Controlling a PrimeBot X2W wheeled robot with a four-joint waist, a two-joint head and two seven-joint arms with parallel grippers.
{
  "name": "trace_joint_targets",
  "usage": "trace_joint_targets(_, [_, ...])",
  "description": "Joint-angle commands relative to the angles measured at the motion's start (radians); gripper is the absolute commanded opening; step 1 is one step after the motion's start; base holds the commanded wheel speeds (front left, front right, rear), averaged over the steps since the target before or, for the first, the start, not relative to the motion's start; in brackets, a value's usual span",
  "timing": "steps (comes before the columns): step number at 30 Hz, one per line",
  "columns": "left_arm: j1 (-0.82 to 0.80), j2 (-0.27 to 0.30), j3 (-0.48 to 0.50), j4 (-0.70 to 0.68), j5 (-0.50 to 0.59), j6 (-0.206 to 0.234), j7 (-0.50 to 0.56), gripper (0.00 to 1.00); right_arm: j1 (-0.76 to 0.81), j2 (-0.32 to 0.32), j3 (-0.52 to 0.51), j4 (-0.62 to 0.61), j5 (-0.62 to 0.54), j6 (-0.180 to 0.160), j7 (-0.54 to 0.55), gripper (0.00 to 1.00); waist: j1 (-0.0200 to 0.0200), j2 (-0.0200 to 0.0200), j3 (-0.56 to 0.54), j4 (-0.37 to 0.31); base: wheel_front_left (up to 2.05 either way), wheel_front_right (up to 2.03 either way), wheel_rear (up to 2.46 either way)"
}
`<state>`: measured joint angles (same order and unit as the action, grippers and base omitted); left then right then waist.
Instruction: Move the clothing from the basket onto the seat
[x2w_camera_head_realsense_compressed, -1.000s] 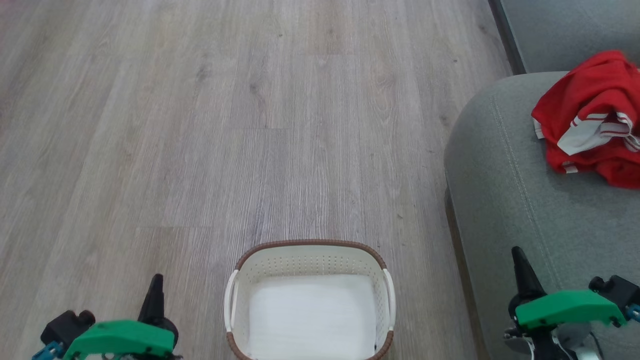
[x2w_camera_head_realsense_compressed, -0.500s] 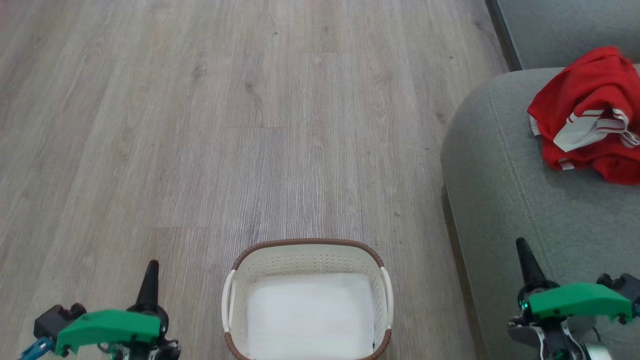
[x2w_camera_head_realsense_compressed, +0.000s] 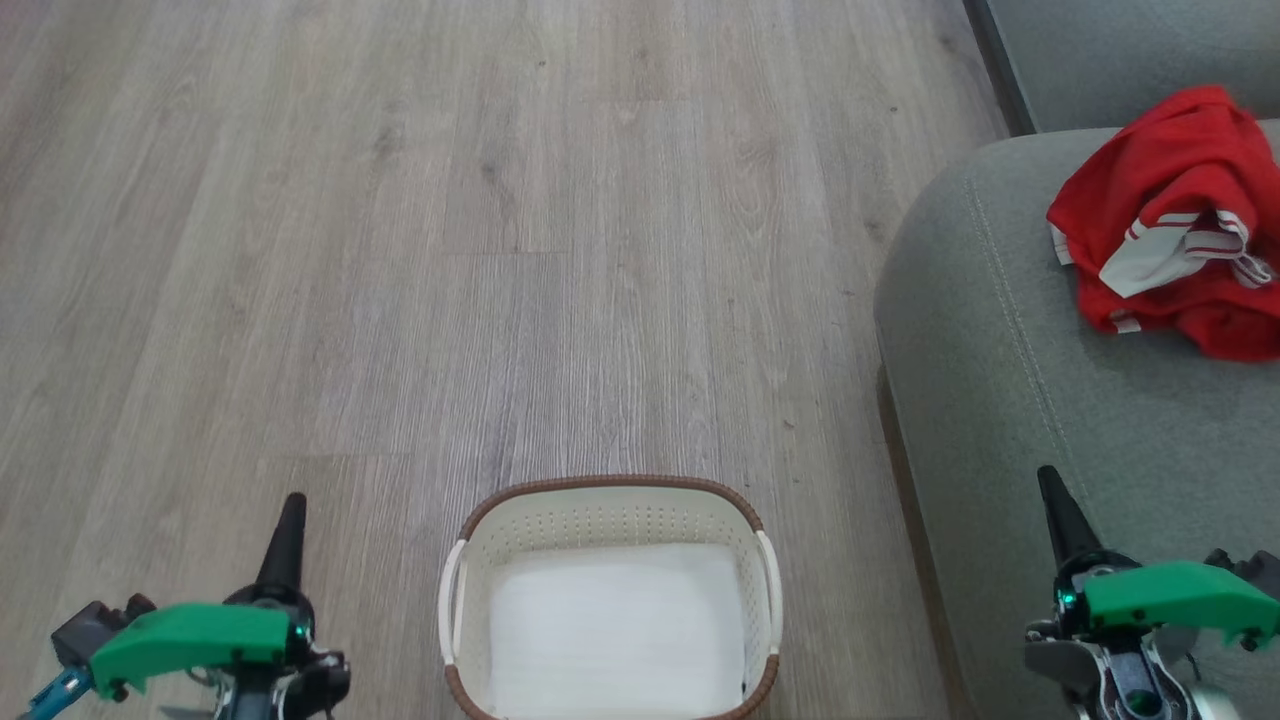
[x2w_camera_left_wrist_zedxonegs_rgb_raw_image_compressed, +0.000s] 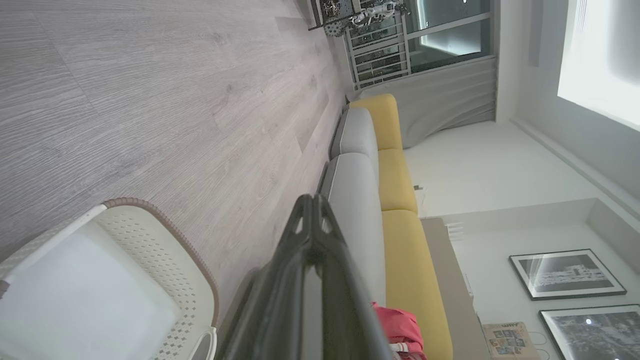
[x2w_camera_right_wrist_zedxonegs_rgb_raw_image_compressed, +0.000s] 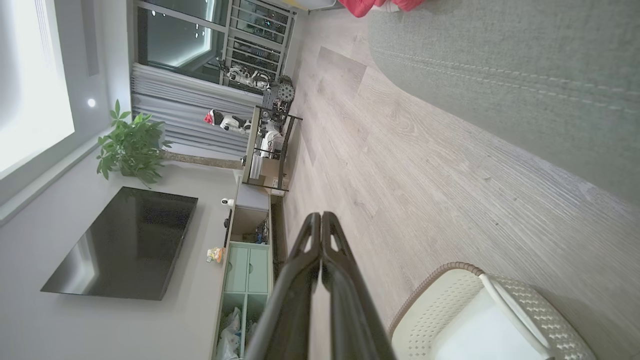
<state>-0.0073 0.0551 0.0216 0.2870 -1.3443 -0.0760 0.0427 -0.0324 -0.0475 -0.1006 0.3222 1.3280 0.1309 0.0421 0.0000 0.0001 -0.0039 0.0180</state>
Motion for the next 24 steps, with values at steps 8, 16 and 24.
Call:
trace_joint_targets(8, [-0.069, 0.001, 0.057, -0.038, -0.100, -0.024, 0.028, 0.00, -0.064, -0.003, 0.003, -0.055, 0.107, 0.000, 0.028, 0.00, 0.0000, -0.0001, 0.002, -0.006, 0.00, 0.00, 0.00])
trace_joint_targets(16, [-0.086, -0.002, 0.076, -0.040, -0.187, -0.040, 0.051, 0.00, -0.070, -0.003, -0.006, -0.067, 0.199, 0.000, 0.051, 0.00, 0.0000, -0.0001, 0.005, -0.012, 0.00, 0.00, 0.00])
trace_joint_targets(24, [-0.101, -0.005, 0.093, -0.041, -0.264, -0.055, 0.071, 0.00, -0.076, -0.003, -0.013, -0.077, 0.281, 0.000, 0.071, 0.00, 0.0000, -0.0001, 0.007, -0.018, 0.00, 0.00, 0.00])
